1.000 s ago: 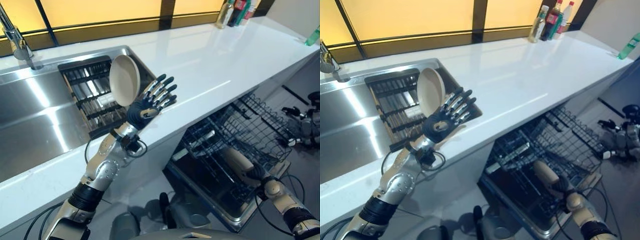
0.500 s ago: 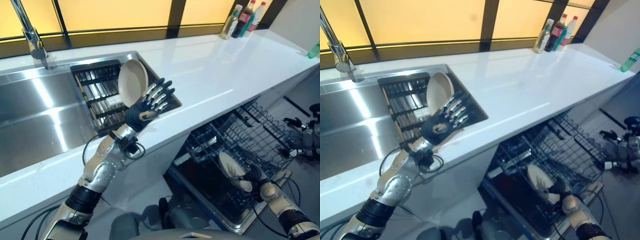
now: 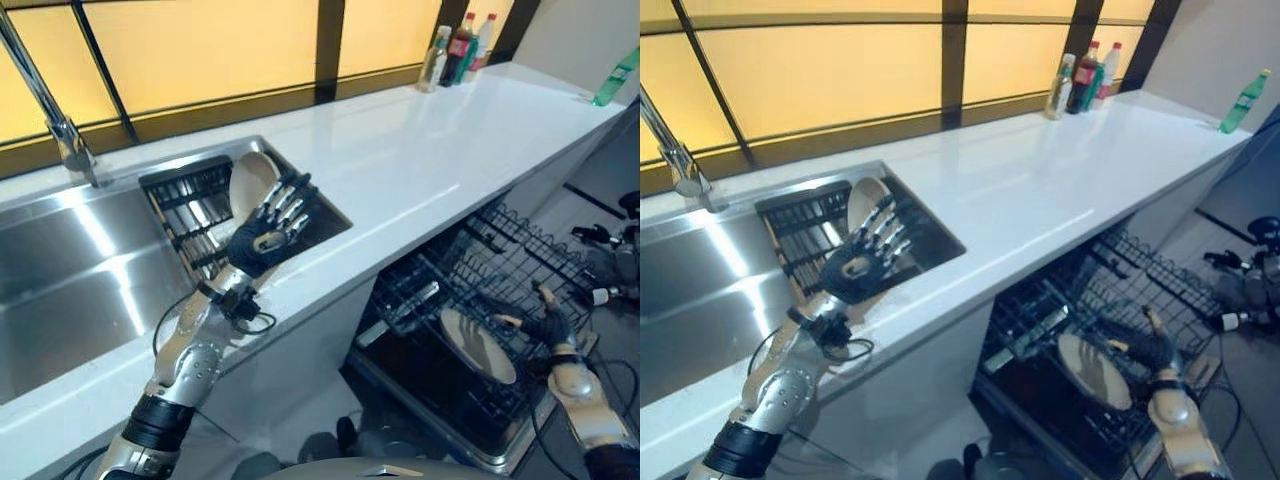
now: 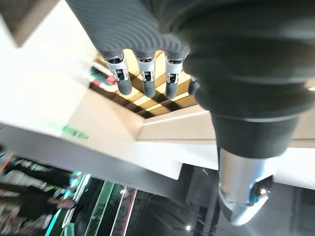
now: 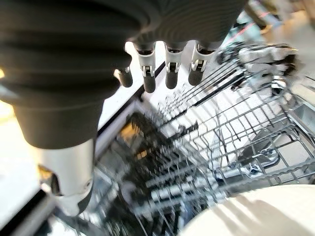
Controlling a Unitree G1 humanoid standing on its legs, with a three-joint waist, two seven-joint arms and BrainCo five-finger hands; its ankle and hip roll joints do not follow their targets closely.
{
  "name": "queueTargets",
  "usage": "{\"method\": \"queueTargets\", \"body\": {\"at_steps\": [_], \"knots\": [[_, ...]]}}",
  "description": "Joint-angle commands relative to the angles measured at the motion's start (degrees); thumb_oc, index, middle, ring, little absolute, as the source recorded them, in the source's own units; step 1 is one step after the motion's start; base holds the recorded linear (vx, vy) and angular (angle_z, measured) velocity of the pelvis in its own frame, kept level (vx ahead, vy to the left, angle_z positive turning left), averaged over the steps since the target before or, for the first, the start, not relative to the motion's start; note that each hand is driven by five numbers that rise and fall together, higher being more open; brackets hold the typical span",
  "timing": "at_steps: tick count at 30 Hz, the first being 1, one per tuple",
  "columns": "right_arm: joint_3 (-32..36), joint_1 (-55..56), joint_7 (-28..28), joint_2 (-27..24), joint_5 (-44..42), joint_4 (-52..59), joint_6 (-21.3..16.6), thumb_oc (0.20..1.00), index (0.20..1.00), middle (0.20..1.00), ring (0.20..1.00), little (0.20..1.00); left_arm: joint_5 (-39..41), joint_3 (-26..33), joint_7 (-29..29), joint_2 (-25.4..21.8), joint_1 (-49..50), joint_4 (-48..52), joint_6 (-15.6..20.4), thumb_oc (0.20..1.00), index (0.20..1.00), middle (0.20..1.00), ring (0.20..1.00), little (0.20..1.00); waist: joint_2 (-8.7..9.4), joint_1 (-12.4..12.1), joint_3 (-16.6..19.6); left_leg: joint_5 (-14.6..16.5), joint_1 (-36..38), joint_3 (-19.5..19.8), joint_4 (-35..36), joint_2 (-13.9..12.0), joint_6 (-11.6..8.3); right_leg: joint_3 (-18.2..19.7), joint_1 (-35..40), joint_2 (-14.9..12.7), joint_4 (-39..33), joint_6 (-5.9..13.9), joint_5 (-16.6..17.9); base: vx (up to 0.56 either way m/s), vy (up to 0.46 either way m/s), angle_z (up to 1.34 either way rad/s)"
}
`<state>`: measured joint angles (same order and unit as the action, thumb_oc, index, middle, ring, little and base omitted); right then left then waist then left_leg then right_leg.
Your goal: Pick up plates and place into dishwasher.
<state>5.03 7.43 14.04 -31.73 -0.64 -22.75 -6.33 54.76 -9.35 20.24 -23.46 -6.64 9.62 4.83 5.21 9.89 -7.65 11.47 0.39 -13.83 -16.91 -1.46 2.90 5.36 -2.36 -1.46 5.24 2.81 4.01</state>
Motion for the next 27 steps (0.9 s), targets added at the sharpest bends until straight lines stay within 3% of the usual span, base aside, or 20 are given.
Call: {"method": "queueTargets", "body": {"at_steps": [1,6,12,15,19,22,27], "knots": [[6.2,-2.5,4.7,0.0,-6.9,2.4,-6.1,1.000,1.000,1.000,1.000,1.000,-1.7,1.8,-1.0,1.3,0.4,1.1,4.4,1.000,1.000,1.000,1.000,1.000,-1.27,1.2,2.3,-4.7,3.2,3.1,7.4,-2.0,0.07,1.8,0.7,-0.3,3.1,2.52,-1.8,-0.03,0.166,-0.04],[13.8,-2.7,10.7,5.1,-19.8,6.3,-11.5,1.000,1.000,1.000,1.000,1.000,-3.1,4.4,-3.4,2.1,-0.8,1.0,7.1,1.000,1.000,1.000,1.000,1.000,-3.32,1.8,4.0,-6.5,4.7,4.6,11.9,-1.5,-0.42,1.7,1.1,0.8,2.5,1.01,-3.0,-0.03,0.188,-0.01],[16.1,-4.2,16.1,8.6,-23.1,17.5,-14.8,1.000,1.000,1.000,1.000,1.000,-6.3,5.7,-6.3,1.9,-0.5,3.1,9.4,1.000,1.000,1.000,1.000,1.000,-4.85,1.0,5.5,-8.6,4.8,7.0,14.9,-1.2,-0.92,0.3,1.7,1.2,1.3,-0.09,-3.3,-0.04,0.138,0.06],[14.6,-3.9,14.1,10.3,-22.5,23.0,-15.3,1.000,1.000,1.000,1.000,1.000,-9.2,6.4,-8.2,1.7,-0.6,4.1,10.9,1.000,1.000,1.000,1.000,1.000,-5.30,0.7,6.2,-9.7,4.5,8.4,16.2,-1.0,-1.16,-0.7,1.8,1.1,1.0,-0.43,-3.5,-0.06,0.128,0.17],[8.7,-2.9,3.4,11.8,-27.0,29.5,-15.8,1.000,1.000,1.000,1.000,1.000,-17.5,7.2,-14.5,0.5,-0.4,4.2,11.7,1.000,1.000,1.000,1.000,1.000,-5.50,-0.2,7.0,-11.0,4.0,10.1,17.7,-0.6,-1.63,-2.4,2.0,0.8,0.4,-0.69,-4.0,-0.07,0.107,0.19],[5.0,-3.3,-2.5,11.3,-28.6,30.5,-16.0,1.000,1.000,1.000,1.000,1.000,-18.7,7.9,-16.1,0.5,-0.1,2.5,12.9,1.000,1.000,1.000,1.000,1.000,-5.28,-1.0,7.5,-11.3,3.6,10.1,17.7,-0.4,-2.02,-3.4,2.2,0.5,-0.1,-0.77,-4.0,-0.05,0.081,0.06],[0.7,-4.6,-7.2,11.5,-32.6,31.0,-15.8,1.000,1.000,1.000,1.000,1.000,-26.0,8.8,-18.7,0.9,0.8,1.8,15.5,1.000,1.000,1.000,1.000,1.000,-4.86,-2.3,8.0,-11.2,2.9,10.3,17.4,0.0,-2.19,-4.2,2.5,0.2,-0.8,-1.00,-4.1,-0.03,0.049,0.09]]}}
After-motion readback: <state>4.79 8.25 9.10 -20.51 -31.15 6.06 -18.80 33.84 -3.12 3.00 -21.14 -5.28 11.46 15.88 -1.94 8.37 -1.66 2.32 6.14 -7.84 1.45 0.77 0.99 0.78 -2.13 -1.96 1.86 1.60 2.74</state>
